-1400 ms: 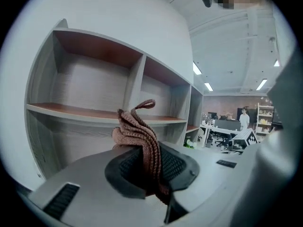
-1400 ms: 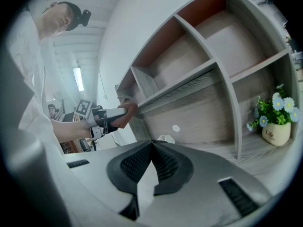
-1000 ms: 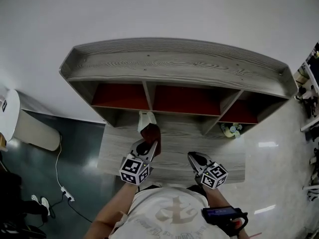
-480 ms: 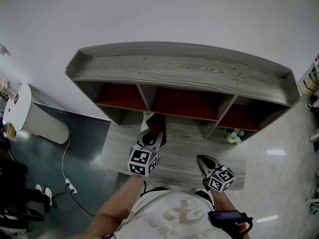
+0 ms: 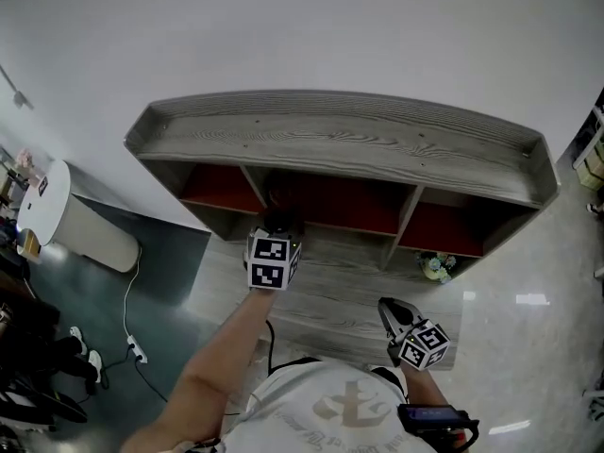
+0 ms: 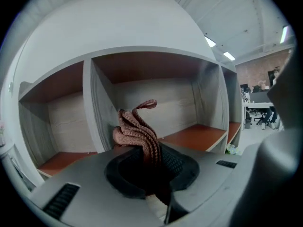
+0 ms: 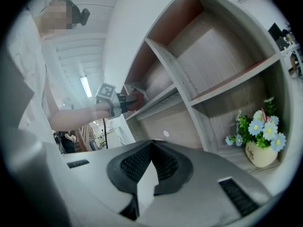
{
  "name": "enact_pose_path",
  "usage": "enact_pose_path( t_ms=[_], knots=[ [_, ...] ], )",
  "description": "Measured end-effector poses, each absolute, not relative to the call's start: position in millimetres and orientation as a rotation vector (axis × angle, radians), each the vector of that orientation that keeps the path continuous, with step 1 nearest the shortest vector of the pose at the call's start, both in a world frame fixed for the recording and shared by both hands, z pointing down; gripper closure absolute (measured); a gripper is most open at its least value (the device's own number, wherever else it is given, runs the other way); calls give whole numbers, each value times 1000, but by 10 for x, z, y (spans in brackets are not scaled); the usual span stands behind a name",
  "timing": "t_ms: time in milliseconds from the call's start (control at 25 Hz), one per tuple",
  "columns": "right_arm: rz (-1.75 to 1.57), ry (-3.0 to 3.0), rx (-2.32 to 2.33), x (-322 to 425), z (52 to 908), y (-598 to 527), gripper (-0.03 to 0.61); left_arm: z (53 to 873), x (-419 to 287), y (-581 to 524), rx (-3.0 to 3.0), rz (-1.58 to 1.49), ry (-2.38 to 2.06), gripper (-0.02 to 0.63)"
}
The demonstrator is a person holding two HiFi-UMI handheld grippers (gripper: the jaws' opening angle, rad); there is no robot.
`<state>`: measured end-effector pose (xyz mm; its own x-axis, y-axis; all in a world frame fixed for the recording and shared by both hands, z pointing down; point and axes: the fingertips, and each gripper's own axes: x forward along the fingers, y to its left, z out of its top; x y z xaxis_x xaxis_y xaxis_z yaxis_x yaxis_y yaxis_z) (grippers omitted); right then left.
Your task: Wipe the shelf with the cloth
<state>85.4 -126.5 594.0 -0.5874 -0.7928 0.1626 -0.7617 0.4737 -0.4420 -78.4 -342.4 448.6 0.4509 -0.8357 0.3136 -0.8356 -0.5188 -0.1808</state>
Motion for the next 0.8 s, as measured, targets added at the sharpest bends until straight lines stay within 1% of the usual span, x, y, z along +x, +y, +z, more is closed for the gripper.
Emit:
enact_pose_path(
  t_ms=[280, 560, 680, 800],
  knots=[
    [-743, 2606, -1406, 1160, 5953, -1245, 574, 4592, -656, -3811, -2547, -805, 1643, 548],
    [-752, 2600, -1387, 1272, 5977, -1186, 574, 4854, -655, -3999, -2434, -1065, 1727, 548],
    [-754, 2598, -1387, 1336, 5984, -1163, 574, 4921, -629, -4032, -2473, -1082, 1775, 548],
    [-755, 2588, -1394, 1421, 6008, -1142, 574, 4947, -621, -4069, -2570, -1004, 1832, 549]
  ],
)
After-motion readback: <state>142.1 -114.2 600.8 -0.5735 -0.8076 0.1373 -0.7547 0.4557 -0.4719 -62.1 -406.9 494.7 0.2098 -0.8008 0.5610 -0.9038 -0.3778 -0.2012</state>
